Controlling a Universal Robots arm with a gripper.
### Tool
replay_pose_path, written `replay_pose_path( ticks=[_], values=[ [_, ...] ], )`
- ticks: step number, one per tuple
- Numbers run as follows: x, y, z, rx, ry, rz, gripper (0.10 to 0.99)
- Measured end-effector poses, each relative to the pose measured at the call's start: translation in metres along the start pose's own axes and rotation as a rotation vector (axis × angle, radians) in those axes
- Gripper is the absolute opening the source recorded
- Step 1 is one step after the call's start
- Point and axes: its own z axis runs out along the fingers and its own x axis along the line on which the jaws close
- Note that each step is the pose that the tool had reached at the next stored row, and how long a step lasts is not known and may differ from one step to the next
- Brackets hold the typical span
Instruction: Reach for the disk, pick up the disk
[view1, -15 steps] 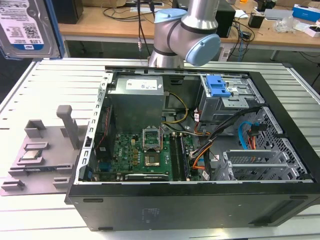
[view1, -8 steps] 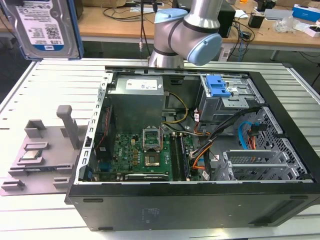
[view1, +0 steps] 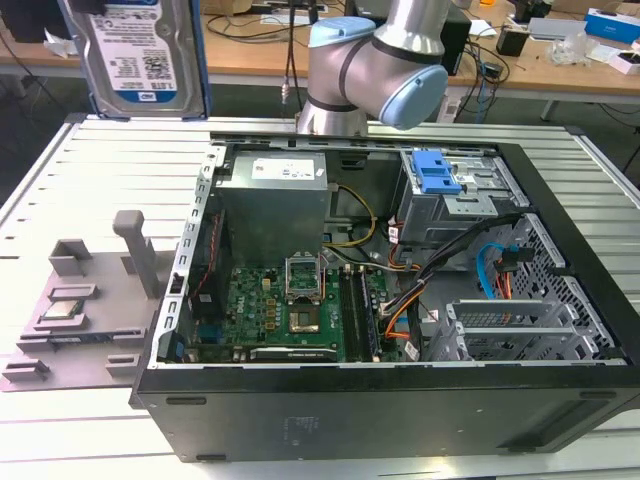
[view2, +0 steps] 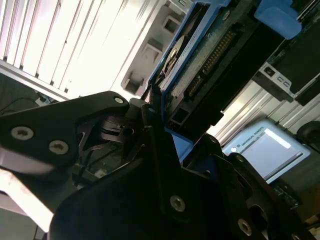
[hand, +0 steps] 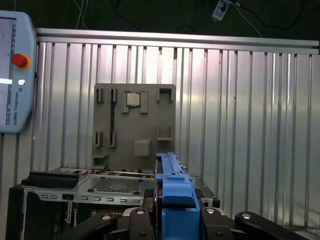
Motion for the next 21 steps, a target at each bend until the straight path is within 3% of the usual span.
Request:
replay_pose_path(
  ticks=[3, 5, 17, 20, 21],
  values=[
    [0.0006, -0.0138, -0.0006, 0.000, 0.0001, 0.000, 0.369],
    [0.0013, -0.0308, -0.0012, 0.000, 0.0001, 0.000, 0.369],
    [0.0034, -0.0795, -0.0032, 0.000, 0.0001, 0.000, 0.369],
    [0.0044, -0.1027, -0.0040, 0.000, 0.0000, 0.000, 0.369],
    [0.0045, -0.1059, -0.0041, 0.000, 0.0000, 0.000, 0.369]
  ],
)
